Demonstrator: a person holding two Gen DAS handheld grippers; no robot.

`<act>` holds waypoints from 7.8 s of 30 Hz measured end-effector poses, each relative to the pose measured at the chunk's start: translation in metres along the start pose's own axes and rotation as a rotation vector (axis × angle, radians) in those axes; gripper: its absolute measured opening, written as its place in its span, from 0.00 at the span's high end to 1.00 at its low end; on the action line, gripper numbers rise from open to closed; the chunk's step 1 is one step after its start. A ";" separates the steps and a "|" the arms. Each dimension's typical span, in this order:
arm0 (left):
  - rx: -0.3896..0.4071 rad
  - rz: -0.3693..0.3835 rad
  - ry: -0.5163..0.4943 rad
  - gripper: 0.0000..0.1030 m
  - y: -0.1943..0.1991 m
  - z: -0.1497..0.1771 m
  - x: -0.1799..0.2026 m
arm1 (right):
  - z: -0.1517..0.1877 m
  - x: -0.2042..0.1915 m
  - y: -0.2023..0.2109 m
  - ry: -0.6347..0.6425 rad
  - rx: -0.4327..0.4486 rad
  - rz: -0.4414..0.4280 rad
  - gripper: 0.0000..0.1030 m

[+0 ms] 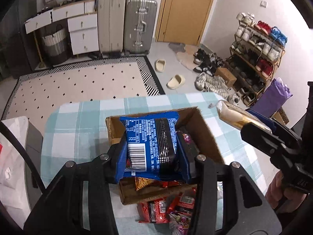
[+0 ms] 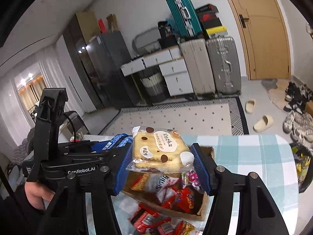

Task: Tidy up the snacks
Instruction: 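Carry the cookie pack and bread bun over the cardboard box, then open both grippers to drop the cookie pack and bun into the box, then move both tools back toward the remaining snacks beside the box, then grasp the purple candy bag with the right gripper and lift it, then grasp the red chocolate bar pack with the left gripper and lift it, then carry the red chocolate pack and purple candy bag over the box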

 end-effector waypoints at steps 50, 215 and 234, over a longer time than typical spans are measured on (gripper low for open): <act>0.236 -0.032 0.100 0.19 0.126 0.120 -0.012 | 0.082 0.010 0.083 0.011 0.019 0.069 0.25; 0.138 -0.064 0.104 0.61 0.140 0.312 -0.005 | 0.236 -0.008 0.109 -0.124 0.093 -0.065 0.53; 0.212 0.012 0.166 0.61 0.195 0.327 -0.009 | 0.244 -0.055 0.170 -0.047 0.079 -0.019 0.53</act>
Point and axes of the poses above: each gripper's, at about its wrist camera, not at the fingertips, and y roughly against the way its jaws point, x to its right, z to its underside, the point moved 7 cm from there along -y, roughly the way its jaws point, and after that the axes turned 5 degrees about x, right-handed, at the moved point
